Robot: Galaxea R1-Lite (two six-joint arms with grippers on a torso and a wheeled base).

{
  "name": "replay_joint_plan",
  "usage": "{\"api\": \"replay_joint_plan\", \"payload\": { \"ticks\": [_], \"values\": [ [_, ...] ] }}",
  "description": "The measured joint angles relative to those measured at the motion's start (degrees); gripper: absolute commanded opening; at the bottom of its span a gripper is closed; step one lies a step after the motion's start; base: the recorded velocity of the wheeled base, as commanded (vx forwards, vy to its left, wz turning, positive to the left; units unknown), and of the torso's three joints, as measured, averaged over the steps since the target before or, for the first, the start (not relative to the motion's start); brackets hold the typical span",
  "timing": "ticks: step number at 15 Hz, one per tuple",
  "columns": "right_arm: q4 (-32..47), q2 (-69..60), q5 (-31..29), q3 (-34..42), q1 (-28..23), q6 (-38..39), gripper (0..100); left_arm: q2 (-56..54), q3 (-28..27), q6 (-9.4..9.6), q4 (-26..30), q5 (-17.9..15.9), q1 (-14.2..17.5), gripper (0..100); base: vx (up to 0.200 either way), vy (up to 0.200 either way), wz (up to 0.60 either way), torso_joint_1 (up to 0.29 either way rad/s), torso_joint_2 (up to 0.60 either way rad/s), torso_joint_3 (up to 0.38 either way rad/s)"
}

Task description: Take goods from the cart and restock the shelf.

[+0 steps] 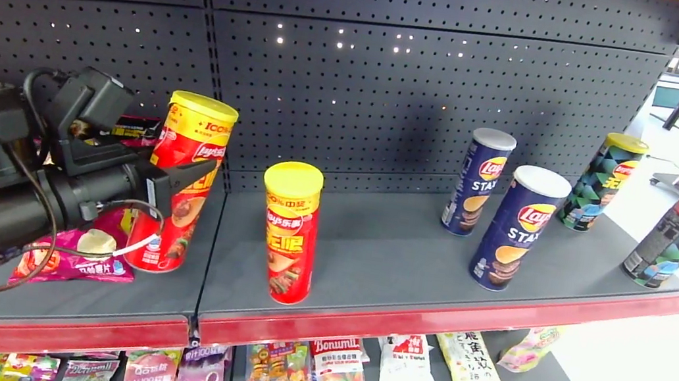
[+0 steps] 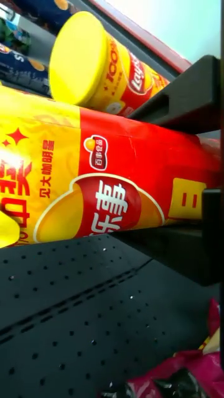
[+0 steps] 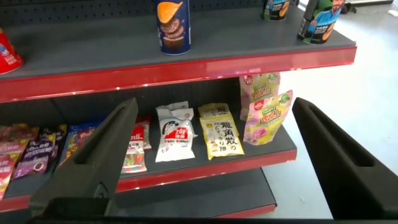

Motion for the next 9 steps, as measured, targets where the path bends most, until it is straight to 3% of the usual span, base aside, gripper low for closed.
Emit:
{"api": "replay_joint_plan", "payload": {
  "ticks": [5,9],
  "values": [
    [0.0,-0.1,0.0,0.0,0.0,0.0,100,3.3,-3.5,-0.11,-1.4,0.0,0.0,0,0.0,0.0,0.0,0.0,0.0,0.0],
    [0.0,-0.1,0.0,0.0,0.0,0.0,100,9.5,-3.4,-3.83,-15.3,-0.2,0.7,0,0.0,0.0,0.0,0.0,0.0,0.0]
  ]
}}
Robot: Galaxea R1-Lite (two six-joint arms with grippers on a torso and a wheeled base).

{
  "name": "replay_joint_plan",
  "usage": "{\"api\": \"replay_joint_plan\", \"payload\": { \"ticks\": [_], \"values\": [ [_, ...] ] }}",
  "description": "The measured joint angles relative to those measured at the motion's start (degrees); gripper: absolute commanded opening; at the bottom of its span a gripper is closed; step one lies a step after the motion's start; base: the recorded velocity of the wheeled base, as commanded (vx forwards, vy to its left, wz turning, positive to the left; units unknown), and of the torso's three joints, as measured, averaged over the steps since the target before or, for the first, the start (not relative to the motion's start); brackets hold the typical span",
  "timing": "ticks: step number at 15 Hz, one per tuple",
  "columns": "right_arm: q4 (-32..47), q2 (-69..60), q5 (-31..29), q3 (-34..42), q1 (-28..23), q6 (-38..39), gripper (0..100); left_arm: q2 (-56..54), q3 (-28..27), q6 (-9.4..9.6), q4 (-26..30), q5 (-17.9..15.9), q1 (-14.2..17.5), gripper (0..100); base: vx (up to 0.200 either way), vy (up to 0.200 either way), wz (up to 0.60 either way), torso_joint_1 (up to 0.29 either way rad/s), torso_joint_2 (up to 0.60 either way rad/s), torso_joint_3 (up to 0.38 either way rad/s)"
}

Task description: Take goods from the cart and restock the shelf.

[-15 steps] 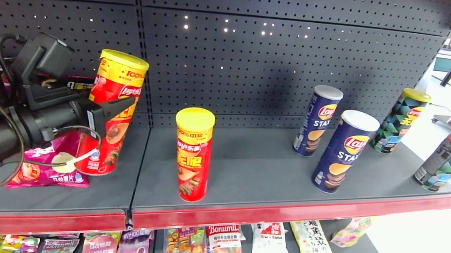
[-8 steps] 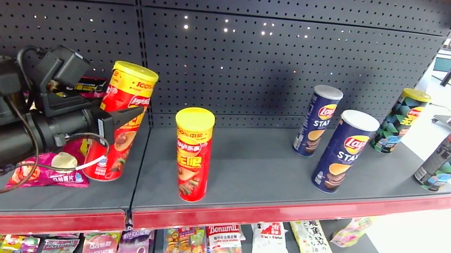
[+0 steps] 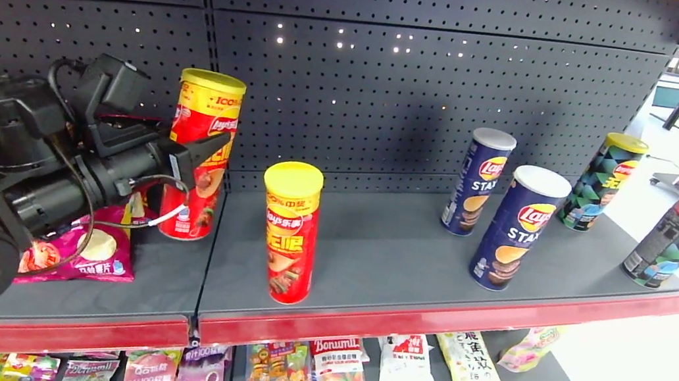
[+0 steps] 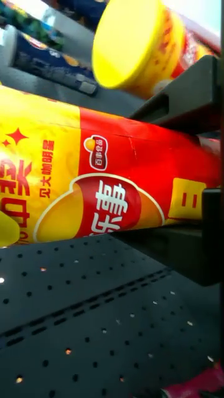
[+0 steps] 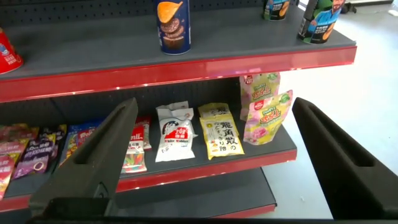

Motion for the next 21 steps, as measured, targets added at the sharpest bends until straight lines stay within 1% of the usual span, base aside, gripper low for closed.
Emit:
{"api": "replay_joint_plan", "payload": {
  "ticks": [1,2,3,4,5,6,7,9,10,11,12,13,14,16,18,19,21],
  "values": [
    [0.0,0.0,0.0,0.0,0.0,0.0,100,2.6,0.5,-0.44,-4.6,-0.6,0.7,0,0.0,0.0,0.0,0.0,0.0,0.0],
    [0.0,0.0,0.0,0.0,0.0,0.0,100,5.7,1.0,-0.72,-9.8,-2.0,1.3,0,0.0,0.0,0.0,0.0,0.0,0.0],
    [0.0,0.0,0.0,0.0,0.0,0.0,100,9.3,1.3,-1.08,-14.6,-4.3,1.9,0,0.0,0.0,0.0,0.0,0.0,0.0],
    [0.0,0.0,0.0,0.0,0.0,0.0,100,12.2,1.2,-1.51,-17.5,-7.2,2.5,0,0.0,0.0,0.0,0.0,0.0,0.0],
    [0.0,0.0,0.0,0.0,0.0,0.0,100,14.7,0.1,-2.1,-18.6,-9.9,2.6,0,0.0,0.0,0.0,0.0,0.0,0.0],
    [0.0,0.0,0.0,0.0,0.0,0.0,100,16.9,-1.4,-2.54,-19.0,-11.4,2.6,0,0.0,0.0,0.0,0.0,0.0,0.0],
    [0.0,0.0,0.0,0.0,0.0,0.0,100,18.7,-3.2,-2.69,-19.1,-12.0,2.5,0,0.0,0.0,0.0,0.0,0.0,0.0],
    [0.0,0.0,0.0,0.0,0.0,0.0,100,22.2,-6.7,-2.8,-19.1,-11.9,1.8,0,0.0,0.0,0.0,0.0,0.0,0.0],
    [0.0,0.0,0.0,0.0,0.0,0.0,100,23.6,-8.6,-2.86,-19.1,-11.1,1.4,0,0.0,0.0,0.0,0.0,0.0,0.0],
    [0.0,0.0,0.0,0.0,0.0,0.0,100,24.9,-10.7,-3.68,-19.1,-10.0,0.8,0,0.0,0.0,0.0,0.0,0.0,0.0],
    [0.0,0.0,0.0,0.0,0.0,0.0,100,26.2,-12.6,-5.6,-19.2,-9.5,-0.3,0,0.0,0.0,0.0,0.0,0.0,0.0],
    [0.0,0.0,0.0,0.0,0.0,0.0,100,27.3,-14.5,-7.08,-19.4,-9.1,-1.1,0,0.0,0.0,0.0,0.0,0.0,0.0],
    [0.0,0.0,0.0,0.0,0.0,0.0,100,28.2,-16.5,-7.98,-19.7,-8.9,-1.6,0,0.0,0.0,0.0,0.0,0.0,0.0],
    [0.0,0.0,0.0,0.0,0.0,0.0,100,29.4,-18.9,-8.45,-19.8,-8.8,-1.9,0,0.0,0.0,0.0,0.0,0.0,0.0],
    [0.0,0.0,0.0,0.0,0.0,0.0,100,30.9,-21.7,-11.67,-20.9,-8.8,-2.9,0,0.0,0.0,0.0,0.0,0.0,0.0],
    [0.0,0.0,0.0,0.0,0.0,0.0,100,31.6,-22.9,-12.52,-21.1,-8.8,-3.3,0,0.0,0.0,0.0,0.0,0.0,0.0],
    [0.0,0.0,0.0,0.0,0.0,0.0,100,32.8,-24.5,-12.93,-21.2,-8.7,-3.8,0,0.0,0.0,0.0,0.0,0.0,0.0]
  ]
}}
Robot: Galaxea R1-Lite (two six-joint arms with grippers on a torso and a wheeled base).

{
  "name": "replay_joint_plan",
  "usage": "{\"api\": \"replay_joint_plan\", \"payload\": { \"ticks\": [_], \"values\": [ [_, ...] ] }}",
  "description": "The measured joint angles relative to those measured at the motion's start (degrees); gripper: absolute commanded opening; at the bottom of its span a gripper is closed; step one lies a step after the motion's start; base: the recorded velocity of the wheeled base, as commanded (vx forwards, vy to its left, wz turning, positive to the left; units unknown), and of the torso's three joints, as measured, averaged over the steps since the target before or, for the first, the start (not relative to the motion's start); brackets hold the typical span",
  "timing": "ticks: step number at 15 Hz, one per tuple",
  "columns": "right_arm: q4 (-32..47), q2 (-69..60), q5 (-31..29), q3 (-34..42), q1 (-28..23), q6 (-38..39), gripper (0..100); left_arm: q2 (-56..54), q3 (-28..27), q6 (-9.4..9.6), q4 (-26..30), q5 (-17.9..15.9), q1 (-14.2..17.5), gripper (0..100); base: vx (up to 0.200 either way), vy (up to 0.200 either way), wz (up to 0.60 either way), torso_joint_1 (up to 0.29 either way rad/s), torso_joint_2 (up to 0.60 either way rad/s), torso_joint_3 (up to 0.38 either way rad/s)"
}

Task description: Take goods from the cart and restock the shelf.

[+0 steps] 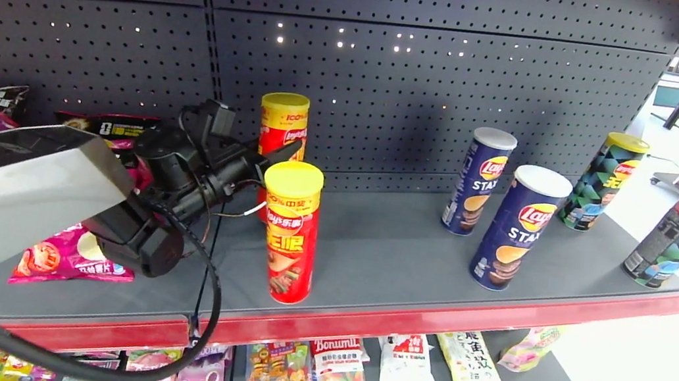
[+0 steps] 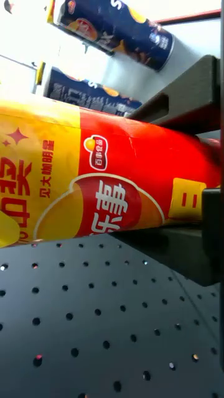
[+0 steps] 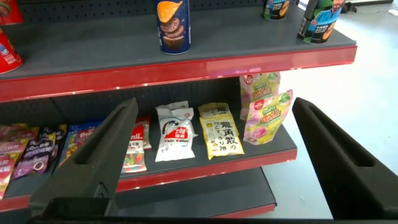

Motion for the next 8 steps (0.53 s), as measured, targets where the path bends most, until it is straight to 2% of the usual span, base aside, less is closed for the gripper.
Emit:
{"api": "replay_joint_plan", "payload": {
  "ticks": [8],
  "values": [
    [0.0,0.0,0.0,0.0,0.0,0.0,100,4.1,-3.0,-0.05,-1.1,-0.1,-1.0,0,0.0,0.0,0.0,0.0,0.0,0.0]
  ]
}}
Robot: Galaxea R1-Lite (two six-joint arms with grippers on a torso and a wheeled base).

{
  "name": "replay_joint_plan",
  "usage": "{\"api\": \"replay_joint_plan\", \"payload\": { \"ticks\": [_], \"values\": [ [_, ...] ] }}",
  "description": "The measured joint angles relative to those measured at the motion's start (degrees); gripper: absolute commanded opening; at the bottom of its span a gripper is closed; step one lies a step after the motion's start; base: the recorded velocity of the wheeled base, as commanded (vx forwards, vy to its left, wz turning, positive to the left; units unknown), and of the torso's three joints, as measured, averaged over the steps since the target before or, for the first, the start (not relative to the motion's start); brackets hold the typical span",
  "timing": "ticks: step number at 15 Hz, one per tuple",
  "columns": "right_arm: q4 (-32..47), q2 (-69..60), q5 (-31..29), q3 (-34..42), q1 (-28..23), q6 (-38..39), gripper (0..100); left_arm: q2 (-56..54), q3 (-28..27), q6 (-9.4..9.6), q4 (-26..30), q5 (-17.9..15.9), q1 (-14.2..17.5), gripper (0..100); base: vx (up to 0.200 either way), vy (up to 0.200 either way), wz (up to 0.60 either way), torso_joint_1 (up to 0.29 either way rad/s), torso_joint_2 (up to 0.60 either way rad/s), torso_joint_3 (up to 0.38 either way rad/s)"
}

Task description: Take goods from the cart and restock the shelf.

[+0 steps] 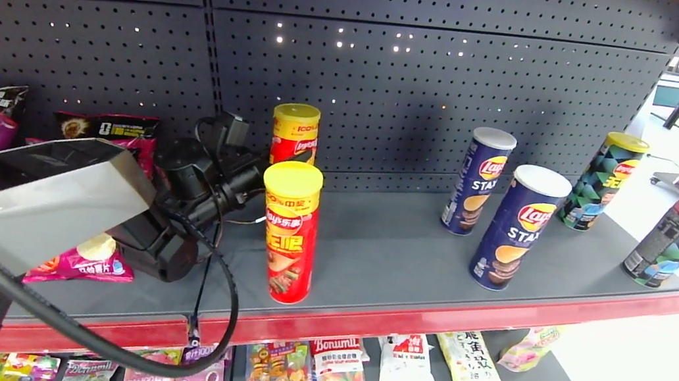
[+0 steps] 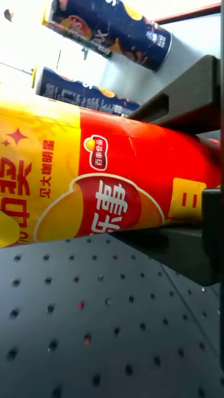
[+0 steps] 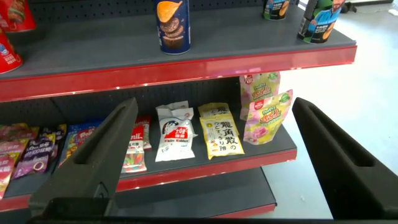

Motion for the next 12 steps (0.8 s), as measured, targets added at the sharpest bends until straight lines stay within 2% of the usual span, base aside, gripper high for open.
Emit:
{"api": "replay_joint_plan", "payload": {
  "ticks": [12],
  "values": [
    [0.0,0.0,0.0,0.0,0.0,0.0,100,4.4,-3.7,0.44,0.0,-0.1,0.7,0,0.0,0.0,0.0,0.0,0.0,0.0]
  ]
}}
